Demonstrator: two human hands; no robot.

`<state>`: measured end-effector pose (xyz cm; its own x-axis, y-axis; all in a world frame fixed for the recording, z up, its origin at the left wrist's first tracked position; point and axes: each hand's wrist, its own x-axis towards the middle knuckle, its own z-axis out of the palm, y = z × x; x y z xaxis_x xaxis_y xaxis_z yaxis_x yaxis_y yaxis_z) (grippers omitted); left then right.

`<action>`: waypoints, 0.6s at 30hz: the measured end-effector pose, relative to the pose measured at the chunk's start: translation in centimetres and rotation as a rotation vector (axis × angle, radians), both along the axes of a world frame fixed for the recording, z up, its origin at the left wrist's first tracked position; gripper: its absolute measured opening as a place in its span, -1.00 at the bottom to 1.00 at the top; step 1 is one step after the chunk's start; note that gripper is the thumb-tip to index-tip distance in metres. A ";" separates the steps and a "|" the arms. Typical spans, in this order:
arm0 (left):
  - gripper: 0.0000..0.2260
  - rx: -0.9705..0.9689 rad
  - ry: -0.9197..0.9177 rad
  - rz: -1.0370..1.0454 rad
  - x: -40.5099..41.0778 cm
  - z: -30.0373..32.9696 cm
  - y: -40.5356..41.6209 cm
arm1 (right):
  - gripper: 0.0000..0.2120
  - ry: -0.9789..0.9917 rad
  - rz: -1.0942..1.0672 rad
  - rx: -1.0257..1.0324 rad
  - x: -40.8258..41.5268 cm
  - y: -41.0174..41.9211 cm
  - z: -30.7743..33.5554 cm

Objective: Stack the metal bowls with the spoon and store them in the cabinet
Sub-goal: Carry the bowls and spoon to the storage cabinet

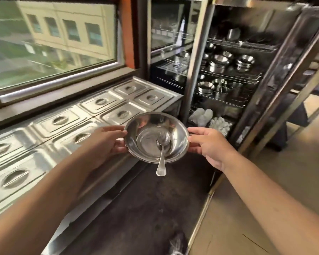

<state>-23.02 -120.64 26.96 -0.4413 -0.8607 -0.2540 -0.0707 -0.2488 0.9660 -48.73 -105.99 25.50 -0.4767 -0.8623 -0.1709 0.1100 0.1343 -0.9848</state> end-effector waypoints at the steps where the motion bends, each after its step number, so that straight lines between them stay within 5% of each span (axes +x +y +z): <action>1: -0.86 0.006 0.003 -0.016 -1.4 0.0 -0.7 | -0.76 -0.015 -0.033 0.000 -1.2 -0.3 -0.2; 18: -0.85 -0.025 0.016 -0.119 -29.6 0.8 -17.0 | -0.79 -0.067 -0.203 -0.102 -26.7 -14.2 0.2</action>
<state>-52.58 -137.68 27.80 -0.5448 -0.8076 -0.2256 -0.0832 -0.2156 0.9729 -75.40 -120.24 25.68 -0.6324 -0.7645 -0.1249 0.1898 0.0034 -0.9818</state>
